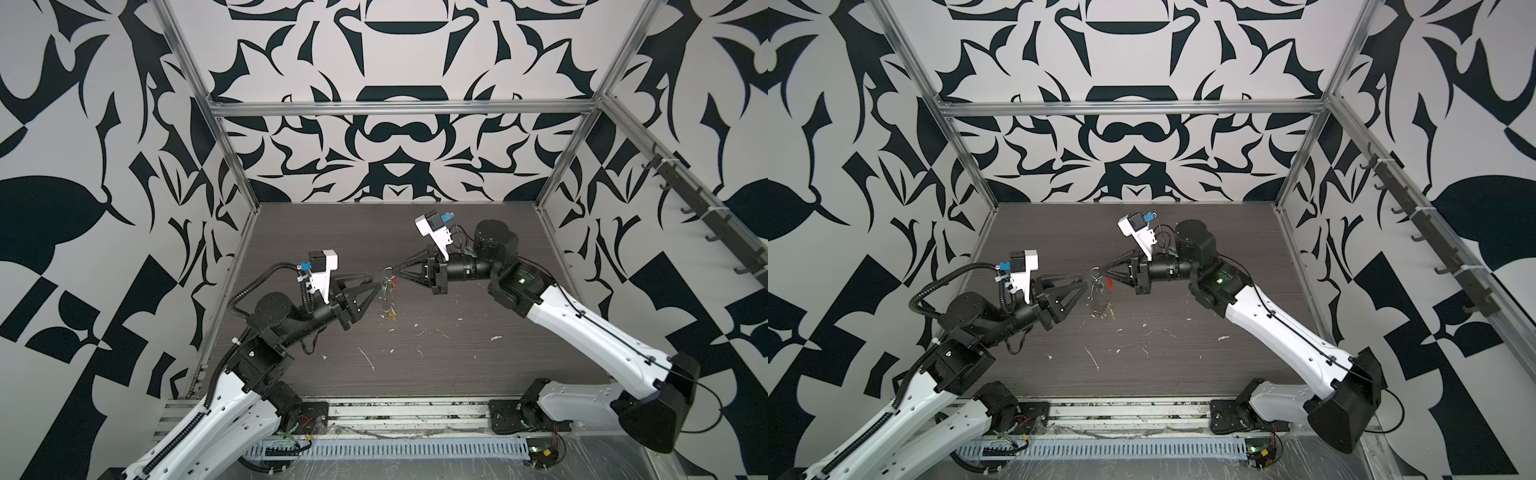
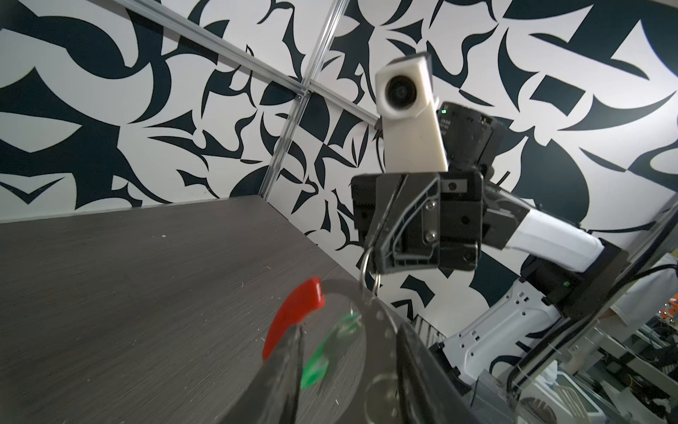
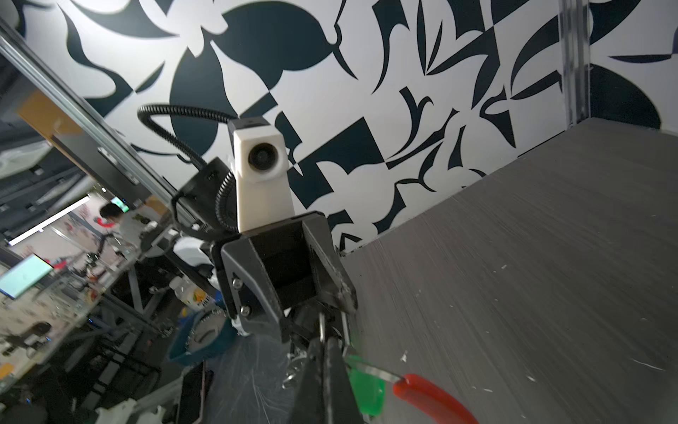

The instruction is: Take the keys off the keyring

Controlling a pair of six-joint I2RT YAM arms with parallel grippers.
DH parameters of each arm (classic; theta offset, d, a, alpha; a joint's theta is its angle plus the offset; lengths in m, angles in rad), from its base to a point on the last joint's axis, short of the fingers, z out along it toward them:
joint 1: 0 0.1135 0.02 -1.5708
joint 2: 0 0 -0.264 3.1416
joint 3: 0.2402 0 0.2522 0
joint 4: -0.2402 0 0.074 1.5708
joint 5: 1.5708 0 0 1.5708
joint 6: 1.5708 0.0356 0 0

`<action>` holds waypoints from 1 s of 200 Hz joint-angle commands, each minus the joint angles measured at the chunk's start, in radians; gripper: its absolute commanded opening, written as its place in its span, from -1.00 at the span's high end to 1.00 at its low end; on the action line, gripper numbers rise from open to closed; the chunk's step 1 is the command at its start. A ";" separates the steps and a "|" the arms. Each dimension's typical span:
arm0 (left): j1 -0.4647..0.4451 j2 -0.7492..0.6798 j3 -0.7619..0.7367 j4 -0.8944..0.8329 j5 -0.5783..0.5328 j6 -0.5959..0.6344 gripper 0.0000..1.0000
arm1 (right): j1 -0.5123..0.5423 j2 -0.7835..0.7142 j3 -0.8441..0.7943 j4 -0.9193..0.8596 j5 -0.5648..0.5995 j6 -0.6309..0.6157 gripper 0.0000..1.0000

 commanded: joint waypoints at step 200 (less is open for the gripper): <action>-0.002 0.212 0.164 -0.170 0.319 0.052 0.49 | 0.008 0.091 0.279 -0.716 -0.092 -0.542 1.00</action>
